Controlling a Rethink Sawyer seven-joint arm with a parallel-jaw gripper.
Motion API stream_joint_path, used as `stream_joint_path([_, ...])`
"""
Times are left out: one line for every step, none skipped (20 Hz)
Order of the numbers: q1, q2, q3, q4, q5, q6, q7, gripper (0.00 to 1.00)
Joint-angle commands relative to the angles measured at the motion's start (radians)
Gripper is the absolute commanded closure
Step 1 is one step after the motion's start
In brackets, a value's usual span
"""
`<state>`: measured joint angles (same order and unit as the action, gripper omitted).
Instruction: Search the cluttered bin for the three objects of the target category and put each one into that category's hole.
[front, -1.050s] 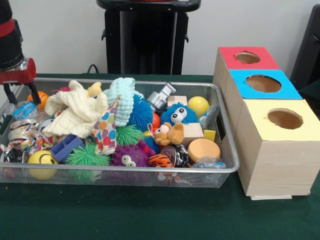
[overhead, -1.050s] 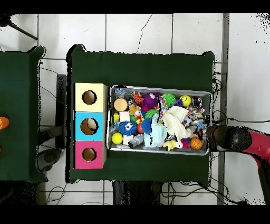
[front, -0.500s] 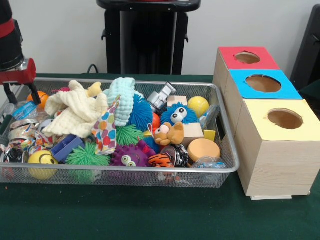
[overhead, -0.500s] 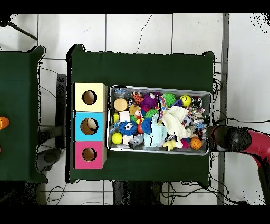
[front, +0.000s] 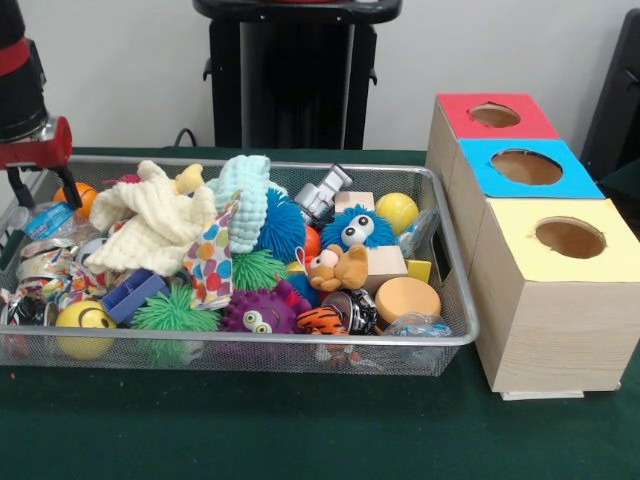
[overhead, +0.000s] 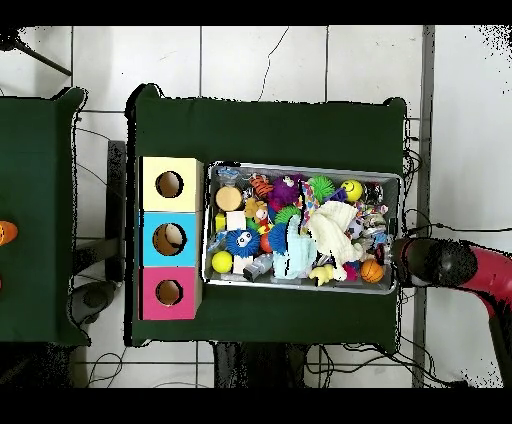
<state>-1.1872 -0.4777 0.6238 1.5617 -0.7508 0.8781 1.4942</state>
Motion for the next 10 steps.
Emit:
stream_joint_path([0.012,0.026,0.011,-0.079,-0.050,-0.001,-0.234,0.00])
stream_joint_path([0.012,0.024,0.010,-0.077,-0.048,0.000,-0.231,0.00])
stream_joint_path([0.013,0.019,0.008,-0.074,-0.048,0.003,-0.230,0.00])
stream_joint_path([0.014,0.011,0.005,-0.069,-0.049,0.007,-0.226,0.00])
stream_joint_path([0.015,0.002,0.003,-0.065,-0.049,0.010,-0.224,0.00])
stream_joint_path([0.019,-0.011,-0.001,-0.060,-0.049,0.018,-0.218,0.00])
stream_joint_path([0.023,-0.023,-0.004,-0.056,-0.049,0.025,-0.215,0.00])
stream_joint_path([0.026,-0.036,-0.007,-0.052,-0.049,0.031,-0.211,0.00])
stream_joint_path([0.030,-0.046,-0.011,-0.050,-0.050,0.039,-0.209,0.00])
stream_joint_path([0.034,-0.053,-0.013,-0.049,-0.049,0.047,-0.208,0.00])
